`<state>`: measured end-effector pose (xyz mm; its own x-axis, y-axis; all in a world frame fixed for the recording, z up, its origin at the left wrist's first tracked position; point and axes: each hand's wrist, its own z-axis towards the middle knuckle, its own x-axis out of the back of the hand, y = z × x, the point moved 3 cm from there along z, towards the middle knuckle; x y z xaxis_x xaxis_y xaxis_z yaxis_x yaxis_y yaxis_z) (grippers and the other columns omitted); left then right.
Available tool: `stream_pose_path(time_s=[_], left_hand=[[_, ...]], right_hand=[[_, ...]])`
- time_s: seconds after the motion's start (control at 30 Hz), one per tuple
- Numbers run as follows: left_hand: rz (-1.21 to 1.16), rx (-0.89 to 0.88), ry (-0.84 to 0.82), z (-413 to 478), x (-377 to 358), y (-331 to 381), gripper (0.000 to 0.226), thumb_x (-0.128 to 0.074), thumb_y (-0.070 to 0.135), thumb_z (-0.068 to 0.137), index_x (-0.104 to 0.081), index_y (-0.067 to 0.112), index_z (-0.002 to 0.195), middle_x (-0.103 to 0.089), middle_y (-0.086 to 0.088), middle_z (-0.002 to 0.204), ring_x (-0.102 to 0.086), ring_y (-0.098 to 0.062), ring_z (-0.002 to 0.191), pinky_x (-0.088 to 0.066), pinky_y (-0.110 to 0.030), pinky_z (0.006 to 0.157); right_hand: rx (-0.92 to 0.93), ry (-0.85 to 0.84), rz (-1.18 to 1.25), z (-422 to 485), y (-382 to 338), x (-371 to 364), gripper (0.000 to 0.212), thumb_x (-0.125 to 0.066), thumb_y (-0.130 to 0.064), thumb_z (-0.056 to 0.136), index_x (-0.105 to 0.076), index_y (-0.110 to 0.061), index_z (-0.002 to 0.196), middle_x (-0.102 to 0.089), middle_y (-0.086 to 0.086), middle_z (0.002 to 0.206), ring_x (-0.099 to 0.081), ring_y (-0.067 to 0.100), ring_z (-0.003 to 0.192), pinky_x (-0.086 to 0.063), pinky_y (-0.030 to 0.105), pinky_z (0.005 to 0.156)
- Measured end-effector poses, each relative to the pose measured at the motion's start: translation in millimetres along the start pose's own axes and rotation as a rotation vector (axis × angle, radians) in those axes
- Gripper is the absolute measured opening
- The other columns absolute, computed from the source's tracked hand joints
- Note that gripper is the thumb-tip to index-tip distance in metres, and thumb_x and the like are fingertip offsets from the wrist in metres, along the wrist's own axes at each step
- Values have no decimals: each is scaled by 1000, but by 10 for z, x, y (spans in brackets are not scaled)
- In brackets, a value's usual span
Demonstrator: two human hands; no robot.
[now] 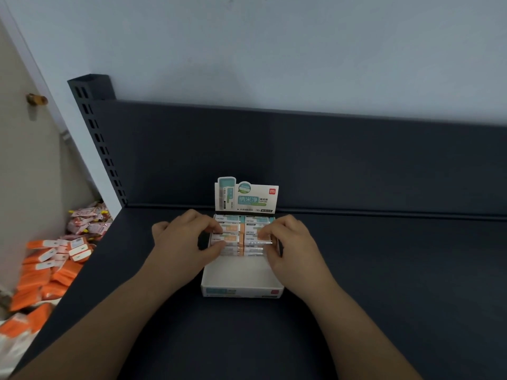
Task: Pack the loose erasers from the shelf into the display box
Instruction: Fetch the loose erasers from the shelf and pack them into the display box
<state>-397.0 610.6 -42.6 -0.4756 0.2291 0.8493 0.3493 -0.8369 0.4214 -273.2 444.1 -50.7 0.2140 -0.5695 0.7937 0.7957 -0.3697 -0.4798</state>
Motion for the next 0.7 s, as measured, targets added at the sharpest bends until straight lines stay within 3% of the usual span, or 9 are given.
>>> stream_pose_path(time_s=[0.27,0.4,0.57,0.7], left_hand=[[8,-56,-1,14,57,-20,31,-71,43,77,-55,43,103,-51,23,101,-48,5,99,-14,-26,93],[6,-99,-53,18,94,10,40,-71,50,74,-53,43,109,-50,24,107,-47,2,105,-16,-29,96],[16,-150,-164,8,125,204,63,-41,75,69,-47,45,124,-43,30,123,-41,5,116,-18,-31,103],[101,-113,-435,-13,-66,499,91,-33,86,72,-11,41,149,-4,30,150,-1,8,135,-4,-31,116]], right_hand=[[-25,-49,62,-6,-4,35,27,-67,-21,86,-63,-23,113,-46,-14,110,-43,3,106,-33,4,83],[-47,-95,180,-30,-50,226,35,-66,-25,88,-58,-25,122,-49,-15,115,-50,-2,102,-41,9,87],[-60,-122,133,-200,80,622,37,-64,-32,89,-53,-33,125,-48,-22,118,-44,-10,104,-39,6,86],[-103,-98,153,-462,359,951,37,-63,-33,90,-54,-34,125,-51,-21,117,-48,-7,106,-40,9,87]])
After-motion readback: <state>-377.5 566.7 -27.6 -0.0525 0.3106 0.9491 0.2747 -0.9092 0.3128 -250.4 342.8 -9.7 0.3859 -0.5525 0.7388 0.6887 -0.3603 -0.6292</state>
